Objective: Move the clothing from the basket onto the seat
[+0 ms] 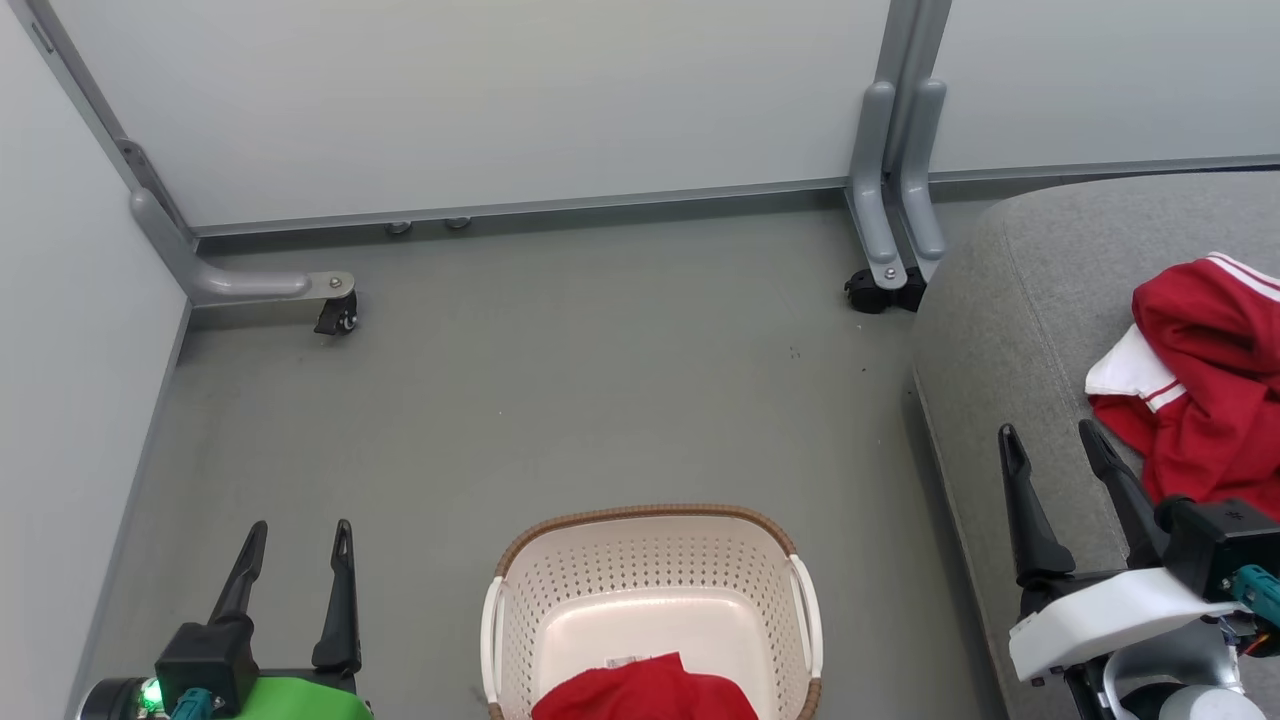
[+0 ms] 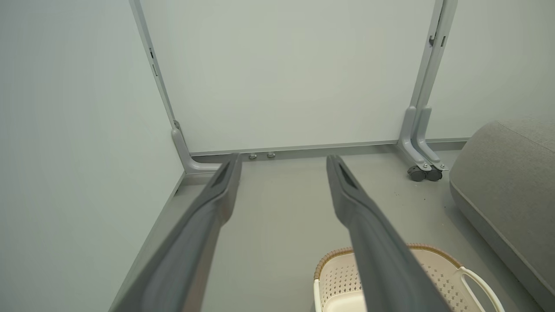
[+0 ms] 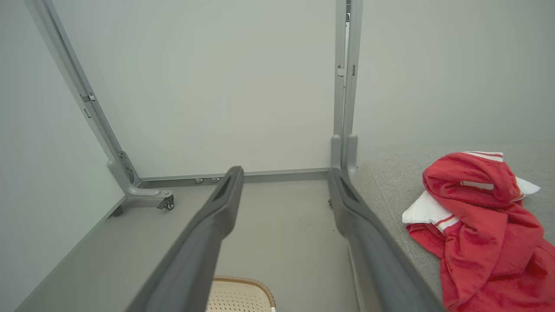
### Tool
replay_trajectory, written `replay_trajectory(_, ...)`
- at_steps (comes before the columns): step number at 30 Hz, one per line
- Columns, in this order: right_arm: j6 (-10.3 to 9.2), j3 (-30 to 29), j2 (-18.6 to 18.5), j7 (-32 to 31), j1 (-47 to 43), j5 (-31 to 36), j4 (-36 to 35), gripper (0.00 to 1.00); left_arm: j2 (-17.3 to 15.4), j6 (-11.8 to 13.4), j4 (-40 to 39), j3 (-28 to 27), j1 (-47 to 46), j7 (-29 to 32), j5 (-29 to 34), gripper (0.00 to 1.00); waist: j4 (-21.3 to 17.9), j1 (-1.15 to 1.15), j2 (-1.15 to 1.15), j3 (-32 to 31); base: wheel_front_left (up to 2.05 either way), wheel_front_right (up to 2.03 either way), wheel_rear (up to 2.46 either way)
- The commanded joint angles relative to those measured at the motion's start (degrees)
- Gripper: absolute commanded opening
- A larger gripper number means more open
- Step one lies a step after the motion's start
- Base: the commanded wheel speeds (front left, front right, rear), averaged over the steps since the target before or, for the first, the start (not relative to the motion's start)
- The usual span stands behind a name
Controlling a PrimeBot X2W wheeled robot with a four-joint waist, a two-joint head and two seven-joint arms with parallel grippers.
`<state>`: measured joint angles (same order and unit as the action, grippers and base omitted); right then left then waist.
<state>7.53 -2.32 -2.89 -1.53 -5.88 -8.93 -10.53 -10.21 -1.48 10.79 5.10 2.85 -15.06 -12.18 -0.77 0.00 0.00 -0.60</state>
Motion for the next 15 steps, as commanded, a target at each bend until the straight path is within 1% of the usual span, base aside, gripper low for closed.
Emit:
replay_trajectory(1,-0.08,0.0,0.0,-0.2,-0.3,0.4,-0.3,1.0,0.1,-0.3,-0.1,-0.3,-0.6,-0.2,0.7,1.0,0.1,0.0,0.0,0.2,0.0,0.0,0.0)
replay_trajectory(4,-0.08,0.1,0.0,-0.5,-0.2,0.7,-0.7,1.0,0.4,-0.7,-0.5,0.3,-1.8,-0.2,1.7,1.0,0.5,0.0,0.0,0.8,0.0,0.0,0.0)
replay_trajectory(8,-0.08,0.0,0.0,-0.9,1.2,1.0,-1.9,1.0,1.1,-2.0,0.3,2.6,-4.9,-0.1,3.6,1.0,1.0,0.0,0.0,3.6,0.0,0.0,0.0)
replay_trajectory(10,-0.08,0.2,0.0,-0.9,2.1,1.2,-2.5,1.0,1.9,-2.8,1.6,4.6,-7.0,-0.1,4.4,1.0,1.1,0.0,0.0,5.4,0.0,0.0,0.0)
replay_trajectory(15,-0.08,0.3,0.0,-1.1,4.9,1.9,-4.3,1.0,4.1,-4.9,7.7,11.6,-13.1,-0.1,5.6,1.0,0.7,0.0,0.0,10.8,0.0,0.0,0.0)
